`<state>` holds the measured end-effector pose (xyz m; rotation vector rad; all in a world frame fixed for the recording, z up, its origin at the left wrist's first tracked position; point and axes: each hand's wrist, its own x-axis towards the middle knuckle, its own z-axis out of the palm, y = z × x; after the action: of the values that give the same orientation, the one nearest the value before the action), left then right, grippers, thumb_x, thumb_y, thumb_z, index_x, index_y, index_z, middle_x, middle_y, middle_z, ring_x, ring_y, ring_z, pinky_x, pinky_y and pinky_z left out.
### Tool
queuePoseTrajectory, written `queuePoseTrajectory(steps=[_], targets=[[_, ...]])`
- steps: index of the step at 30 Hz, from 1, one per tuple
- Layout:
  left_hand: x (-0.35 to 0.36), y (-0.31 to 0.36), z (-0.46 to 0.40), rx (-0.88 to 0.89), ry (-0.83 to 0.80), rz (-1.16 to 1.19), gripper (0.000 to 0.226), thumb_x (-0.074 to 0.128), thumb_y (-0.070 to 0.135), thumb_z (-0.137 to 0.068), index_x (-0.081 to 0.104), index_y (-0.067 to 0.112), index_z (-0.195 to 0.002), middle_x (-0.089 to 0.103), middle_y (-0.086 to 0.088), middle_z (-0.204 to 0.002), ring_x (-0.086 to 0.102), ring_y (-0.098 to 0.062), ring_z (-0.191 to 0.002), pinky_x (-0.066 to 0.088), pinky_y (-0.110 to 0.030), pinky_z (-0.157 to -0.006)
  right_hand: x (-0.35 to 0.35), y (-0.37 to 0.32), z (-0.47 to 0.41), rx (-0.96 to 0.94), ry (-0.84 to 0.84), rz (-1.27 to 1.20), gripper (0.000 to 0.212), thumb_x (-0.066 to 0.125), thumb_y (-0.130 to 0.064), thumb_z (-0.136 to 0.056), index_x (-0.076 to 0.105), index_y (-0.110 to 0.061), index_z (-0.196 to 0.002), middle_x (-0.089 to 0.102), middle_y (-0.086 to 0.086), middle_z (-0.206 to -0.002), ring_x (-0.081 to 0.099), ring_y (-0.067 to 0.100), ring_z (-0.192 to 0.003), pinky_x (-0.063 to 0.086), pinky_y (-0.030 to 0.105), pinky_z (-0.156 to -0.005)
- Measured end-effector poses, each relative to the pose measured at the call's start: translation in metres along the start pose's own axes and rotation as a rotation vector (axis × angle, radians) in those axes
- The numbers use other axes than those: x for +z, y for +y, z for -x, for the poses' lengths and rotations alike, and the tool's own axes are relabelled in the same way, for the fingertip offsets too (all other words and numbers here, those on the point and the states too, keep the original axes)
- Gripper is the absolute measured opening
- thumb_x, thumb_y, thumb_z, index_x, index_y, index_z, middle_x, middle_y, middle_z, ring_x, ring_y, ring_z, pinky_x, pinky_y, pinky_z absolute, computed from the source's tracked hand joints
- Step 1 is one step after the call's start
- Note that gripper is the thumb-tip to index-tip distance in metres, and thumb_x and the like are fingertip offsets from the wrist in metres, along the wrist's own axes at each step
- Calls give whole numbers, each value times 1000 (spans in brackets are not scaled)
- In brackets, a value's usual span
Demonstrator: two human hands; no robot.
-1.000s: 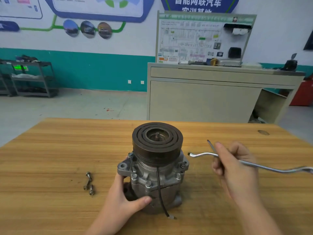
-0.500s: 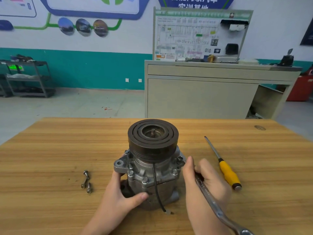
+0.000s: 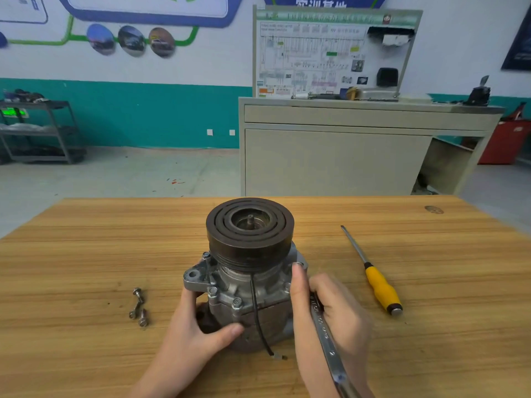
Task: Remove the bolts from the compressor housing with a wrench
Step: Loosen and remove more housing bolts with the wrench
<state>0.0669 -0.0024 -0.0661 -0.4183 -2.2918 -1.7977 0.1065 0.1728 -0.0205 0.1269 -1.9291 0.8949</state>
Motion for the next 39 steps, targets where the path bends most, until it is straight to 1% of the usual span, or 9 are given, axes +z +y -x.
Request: queuePoseTrajectory(steps=[5, 10, 13, 16, 19, 25, 31, 36, 39], targets=[[0, -1, 1, -20, 13, -5, 87, 77, 62, -40, 41, 45, -116, 61, 25, -111, 54, 17, -101, 40, 1, -77, -3, 9, 7, 47, 12, -82, 42, 56, -38, -92, 41, -22, -56, 36, -6, -56, 40, 8, -50, 33, 21, -46], [0, 1, 0, -30, 23, -11, 100, 75, 77, -32, 39, 44, -118, 56, 23, -116, 51, 21, -101, 39, 1, -76, -17, 41, -13, 193, -173, -470, 46, 59, -52, -86, 57, -14, -60, 52, 9, -58, 48, 12, -48, 41, 21, -44], [0, 0, -1, -46, 26, -27, 92, 75, 66, -34, 37, 46, -116, 54, 23, -116, 48, 26, -100, 39, 0, -76, -24, 65, -36, 335, -322, -683, 26, 59, -35, -87, 74, -23, -69, 65, 7, -62, 59, 14, -55, 47, 19, -50], [1, 0, -2, -32, 29, -30, 91, 75, 63, -36, 37, 45, -116, 54, 22, -115, 48, 26, -99, 39, 1, -76, -23, 76, -41, 314, -389, -705, 27, 53, -47, -91, 76, -33, -96, 70, 9, -70, 62, 17, -58, 46, 21, -52], [2, -1, -4, -38, 30, -20, 91, 74, 63, -35, 38, 45, -116, 54, 21, -116, 50, 21, -100, 40, -3, -78, -22, 81, -37, 202, -442, -594, 40, 43, -52, -94, 49, -47, -134, 70, 4, -81, 62, 17, -62, 48, 16, -65], [2, -5, -2, -42, 49, -21, 83, 85, 42, -46, 37, 44, -114, 49, 26, -110, 46, 15, -95, 37, -5, -75, -32, 72, -41, 71, -487, -292, 66, 23, -75, -88, -8, -56, -144, 60, -24, -102, 59, 0, -91, 37, 2, -82], [6, -6, -3, -7, 54, -21, 75, 85, 11, -50, 42, 36, -106, 51, 21, -107, 55, 21, -86, 39, 3, -74, -44, 56, -47, 98, -547, -77, 72, 12, -82, -78, -32, -61, -131, 44, -33, -102, 51, -1, -84, 47, 32, -73], [4, -6, -3, -35, 55, -4, 74, 79, 24, -46, 40, 43, -106, 52, 23, -106, 48, 14, -88, 39, 1, -71, -37, 33, -44, 13, -521, -172, 55, 28, -54, -91, 3, -63, -140, 49, -20, -74, 51, 8, -69, 45, 28, -64], [3, -6, -2, -45, 50, -20, 80, 89, 36, -49, 37, 44, -109, 49, 26, -107, 45, 13, -91, 39, -5, -72, -32, 21, -52, 109, -514, -357, 31, 43, -32, -94, 40, -58, -109, 51, -7, -63, 51, 14, -58, 47, 37, -63]])
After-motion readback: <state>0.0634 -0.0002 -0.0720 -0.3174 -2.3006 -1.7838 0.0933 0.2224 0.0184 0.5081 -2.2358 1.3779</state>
